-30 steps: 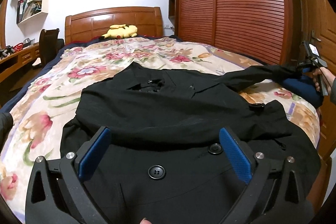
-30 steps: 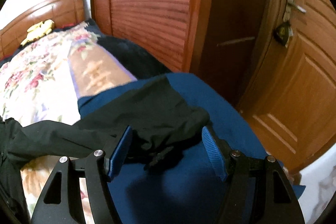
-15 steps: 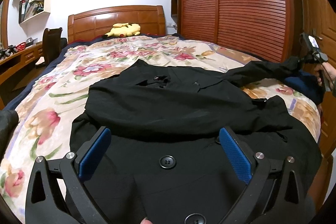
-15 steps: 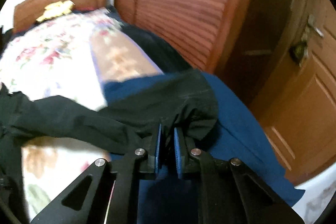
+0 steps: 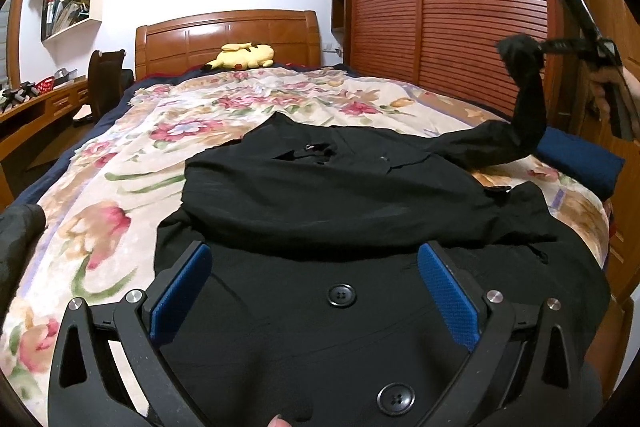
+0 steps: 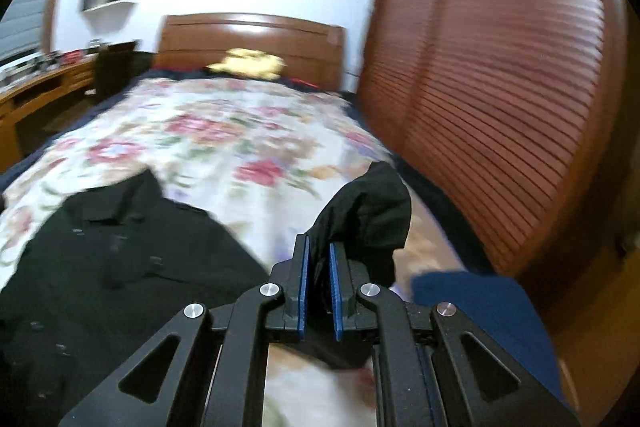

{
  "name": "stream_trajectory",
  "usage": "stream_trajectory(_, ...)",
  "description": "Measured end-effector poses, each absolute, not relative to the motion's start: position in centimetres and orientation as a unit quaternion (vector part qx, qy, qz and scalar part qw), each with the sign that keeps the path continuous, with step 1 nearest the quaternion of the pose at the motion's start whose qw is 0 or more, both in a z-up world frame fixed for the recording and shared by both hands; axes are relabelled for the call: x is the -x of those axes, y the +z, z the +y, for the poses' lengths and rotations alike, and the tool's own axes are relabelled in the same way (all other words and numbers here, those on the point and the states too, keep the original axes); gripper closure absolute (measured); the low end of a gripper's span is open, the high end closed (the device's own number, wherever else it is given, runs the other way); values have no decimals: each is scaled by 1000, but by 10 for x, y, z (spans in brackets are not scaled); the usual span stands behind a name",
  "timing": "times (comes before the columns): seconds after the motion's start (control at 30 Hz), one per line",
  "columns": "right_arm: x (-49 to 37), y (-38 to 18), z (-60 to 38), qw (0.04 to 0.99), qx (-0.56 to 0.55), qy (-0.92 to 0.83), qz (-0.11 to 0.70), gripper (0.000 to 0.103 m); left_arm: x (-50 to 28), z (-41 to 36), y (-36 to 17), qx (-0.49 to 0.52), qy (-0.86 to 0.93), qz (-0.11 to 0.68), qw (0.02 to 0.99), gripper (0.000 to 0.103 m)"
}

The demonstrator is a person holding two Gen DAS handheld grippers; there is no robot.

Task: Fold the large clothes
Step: 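Lift the sleeve and lay it across the coat with the right gripper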

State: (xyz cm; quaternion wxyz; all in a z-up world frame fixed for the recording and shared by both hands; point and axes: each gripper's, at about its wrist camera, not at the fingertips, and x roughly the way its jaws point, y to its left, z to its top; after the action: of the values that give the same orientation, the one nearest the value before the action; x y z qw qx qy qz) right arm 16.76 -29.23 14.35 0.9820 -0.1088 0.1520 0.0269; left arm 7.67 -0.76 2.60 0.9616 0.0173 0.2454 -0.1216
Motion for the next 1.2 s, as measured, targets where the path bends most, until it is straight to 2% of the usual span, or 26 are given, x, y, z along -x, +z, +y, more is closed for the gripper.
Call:
stream_trajectory(0.2,-150,158,-213,975,127,129,130,94,-73,7,27,-15,-110,242,964,0)
stream_trajectory(0.43,-137,150,-139,957,147,217,122,94,-70,29,28,-6,-91,239,967,0)
stream_trajectory(0.77,-128,145,-142,933,121,319,117,94,-71,51,28,12,-65,241,968,0)
stream_trajectory(0.97,-156,142,-151,925,116,328,152,94,-70,56,28,14,-59,239,969,0)
stream_trajectory(1.2,-138,159,-143,921,105,331,179,94,-70,57,28,12,-56,238,970,0)
